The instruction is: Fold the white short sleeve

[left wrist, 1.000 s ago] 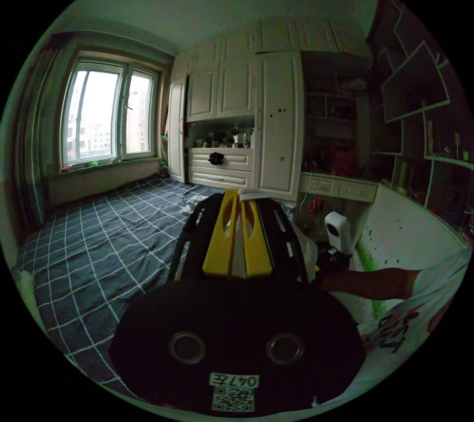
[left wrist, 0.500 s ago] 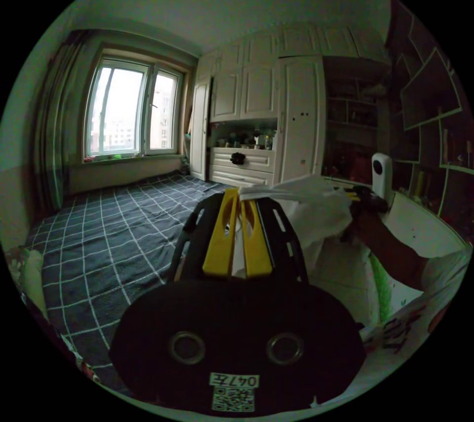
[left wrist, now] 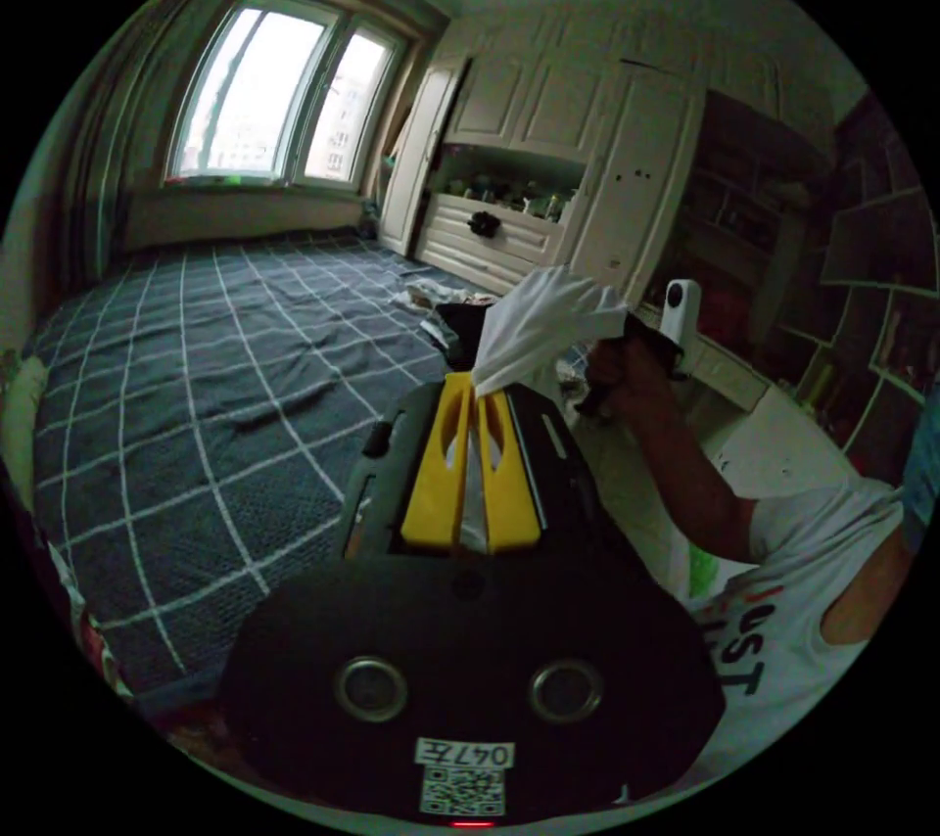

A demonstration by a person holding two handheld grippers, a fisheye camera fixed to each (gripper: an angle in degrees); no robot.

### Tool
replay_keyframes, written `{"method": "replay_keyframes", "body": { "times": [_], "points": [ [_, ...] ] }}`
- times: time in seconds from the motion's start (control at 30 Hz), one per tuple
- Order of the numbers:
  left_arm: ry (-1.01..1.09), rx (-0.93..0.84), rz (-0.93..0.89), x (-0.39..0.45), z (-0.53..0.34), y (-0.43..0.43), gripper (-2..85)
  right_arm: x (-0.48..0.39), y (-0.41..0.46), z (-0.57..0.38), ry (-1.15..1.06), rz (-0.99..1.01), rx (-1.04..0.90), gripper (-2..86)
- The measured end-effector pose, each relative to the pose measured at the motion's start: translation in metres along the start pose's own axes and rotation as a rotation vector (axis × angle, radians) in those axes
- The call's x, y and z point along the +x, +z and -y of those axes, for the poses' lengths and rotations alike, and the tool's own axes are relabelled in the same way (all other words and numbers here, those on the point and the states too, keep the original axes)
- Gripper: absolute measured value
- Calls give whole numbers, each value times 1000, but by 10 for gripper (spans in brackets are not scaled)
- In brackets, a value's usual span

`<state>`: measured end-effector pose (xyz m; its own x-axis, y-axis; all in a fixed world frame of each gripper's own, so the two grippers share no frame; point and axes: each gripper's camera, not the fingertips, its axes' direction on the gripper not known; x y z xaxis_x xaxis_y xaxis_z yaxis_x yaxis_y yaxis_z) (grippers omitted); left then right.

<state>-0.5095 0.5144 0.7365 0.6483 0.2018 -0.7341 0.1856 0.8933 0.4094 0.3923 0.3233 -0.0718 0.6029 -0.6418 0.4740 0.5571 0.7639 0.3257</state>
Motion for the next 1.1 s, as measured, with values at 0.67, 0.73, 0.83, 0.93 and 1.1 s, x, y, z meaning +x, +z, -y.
{"method": "replay_keyframes", "body": {
  "times": [0.67,0.73,0.83,0.93,1.1],
  "points": [
    [139,16,-60,22,-119,116,114,53,29,38,-129,-88,-138,-7],
    [144,9,43,25,-121,131,38,50,36,36,-137,-89,-150,-7],
    [164,-41,96,15,-124,140,0,55,46,29,-140,-98,-176,-7],
    [196,-29,184,-7,-118,113,-6,73,66,21,-158,-125,-261,-8],
    [91,-2,360,-52,-104,40,-7,99,129,-18,-169,119,-515,-7]
  ]
}}
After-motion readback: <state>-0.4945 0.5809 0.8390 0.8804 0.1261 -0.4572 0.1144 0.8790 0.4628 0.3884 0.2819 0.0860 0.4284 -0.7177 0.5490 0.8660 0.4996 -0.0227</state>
